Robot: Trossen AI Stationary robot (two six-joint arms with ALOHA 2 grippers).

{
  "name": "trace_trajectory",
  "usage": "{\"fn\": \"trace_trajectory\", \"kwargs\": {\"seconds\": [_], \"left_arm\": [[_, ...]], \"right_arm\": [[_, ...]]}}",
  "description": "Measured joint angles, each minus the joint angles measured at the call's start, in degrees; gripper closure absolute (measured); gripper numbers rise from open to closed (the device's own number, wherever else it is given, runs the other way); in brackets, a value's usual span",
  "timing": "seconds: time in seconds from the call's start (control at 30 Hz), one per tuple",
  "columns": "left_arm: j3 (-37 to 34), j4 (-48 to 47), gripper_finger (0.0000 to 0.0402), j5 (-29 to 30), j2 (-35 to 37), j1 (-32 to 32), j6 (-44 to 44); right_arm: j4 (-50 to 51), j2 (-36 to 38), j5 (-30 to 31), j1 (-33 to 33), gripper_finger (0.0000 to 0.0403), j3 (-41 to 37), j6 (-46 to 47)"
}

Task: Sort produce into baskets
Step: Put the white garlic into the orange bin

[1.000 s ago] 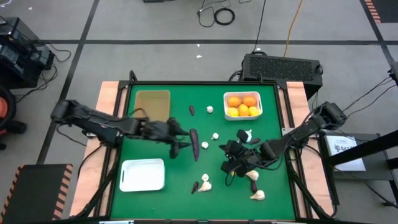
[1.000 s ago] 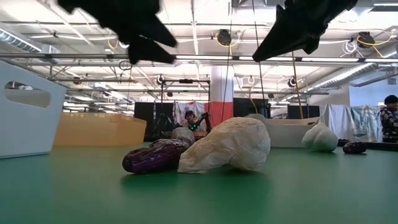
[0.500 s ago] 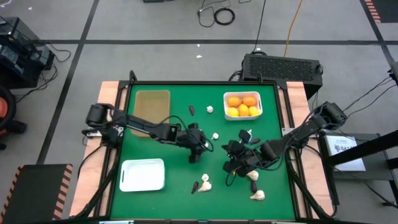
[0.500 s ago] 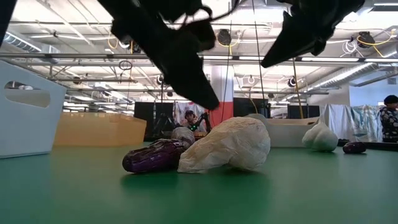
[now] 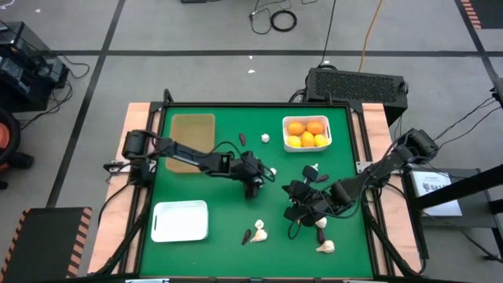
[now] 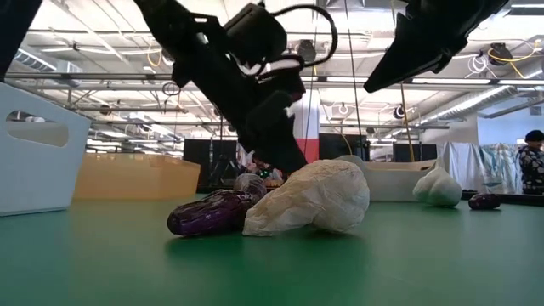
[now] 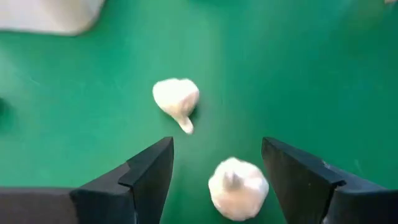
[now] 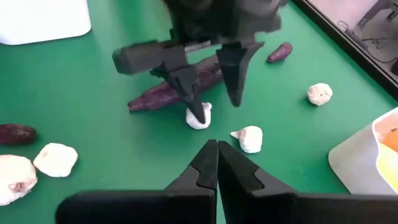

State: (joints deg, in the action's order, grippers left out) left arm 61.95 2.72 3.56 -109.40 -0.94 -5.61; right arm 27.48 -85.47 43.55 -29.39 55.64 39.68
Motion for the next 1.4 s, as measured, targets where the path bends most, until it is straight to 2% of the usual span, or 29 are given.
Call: {"fn": "trace_trajectory", "kwargs": {"seconds": [0.27,0.4,1.07,1.27,1.4], "left_arm": [[-0.02,-0.75,0.0152,-2.38,-0.16,0.12,0.01],[-0.02,-1.00,0.0173,-3.55,-0.14,0.10,-0.01],[-0.02,-1.44,0.0388,-2.72,-0.14,0.12,-0.08],[-0.04,-1.58,0.0393,-2.26,2.03,0.18,-0.01],[-0.04,-2.75,0.0393,-2.15,6.31,0.18,2.11]], "right_arm": [[0.21,0.00,-0.01,0.02,0.0403,0.00,0.07],[0.22,0.00,-0.02,0.13,0.0403,0.00,0.09],[0.22,0.00,-0.04,0.13,0.0403,0.00,0.13],[0.22,0.00,-0.07,0.13,0.0403,0.00,0.13],[0.27,0.00,-0.09,0.13,0.0403,-0.02,0.13]]}}
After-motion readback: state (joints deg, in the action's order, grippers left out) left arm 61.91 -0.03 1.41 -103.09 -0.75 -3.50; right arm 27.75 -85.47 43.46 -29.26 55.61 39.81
